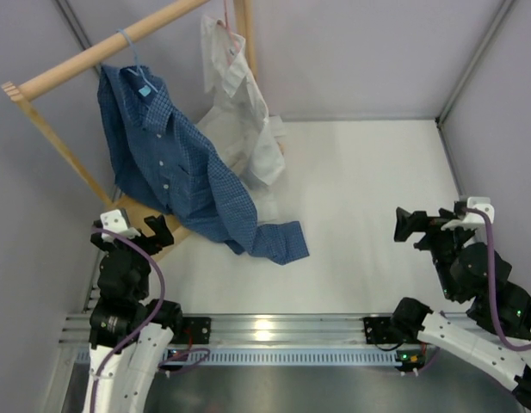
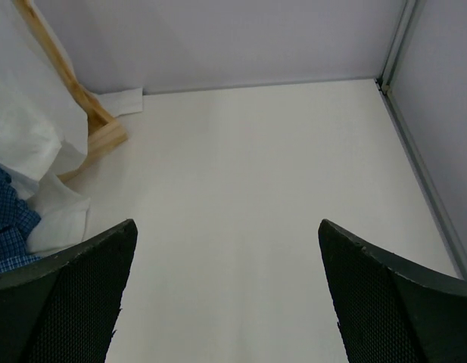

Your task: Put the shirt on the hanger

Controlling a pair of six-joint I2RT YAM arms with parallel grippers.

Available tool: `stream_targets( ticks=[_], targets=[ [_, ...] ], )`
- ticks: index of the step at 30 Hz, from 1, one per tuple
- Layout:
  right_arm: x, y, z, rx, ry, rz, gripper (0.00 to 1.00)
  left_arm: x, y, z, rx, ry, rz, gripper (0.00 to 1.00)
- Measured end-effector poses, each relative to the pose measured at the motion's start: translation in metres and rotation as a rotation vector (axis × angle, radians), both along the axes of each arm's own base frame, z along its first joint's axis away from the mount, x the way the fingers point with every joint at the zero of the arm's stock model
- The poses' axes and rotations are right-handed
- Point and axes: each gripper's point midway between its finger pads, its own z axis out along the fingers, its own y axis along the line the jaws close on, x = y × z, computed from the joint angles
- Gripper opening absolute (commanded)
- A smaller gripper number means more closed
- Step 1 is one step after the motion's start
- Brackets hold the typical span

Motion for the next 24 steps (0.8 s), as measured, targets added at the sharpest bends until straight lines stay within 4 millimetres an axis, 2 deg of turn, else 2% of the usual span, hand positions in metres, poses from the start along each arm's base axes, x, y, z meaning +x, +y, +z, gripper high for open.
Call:
stream_targets(
  ticks=[3,13,24],
  targets=[
    [-0.003,-0.006,0.000,-0.001,-0.001,-0.007,0.99,0.000,-0.001,0.000,0.004,0.001,-0.008,0.98],
    [0.000,-0.007,-0.013,-0.075,0.058,-0.037,0.99,0.003,-0.022,0.001,0.010,-0.001,-0.133,0.98],
    [-0.002,-0.014,-0.007,-0.072,0.052,-0.057,1.00,0.003,-0.028,0.001,0.014,0.000,-0.170,0.98]
  ],
)
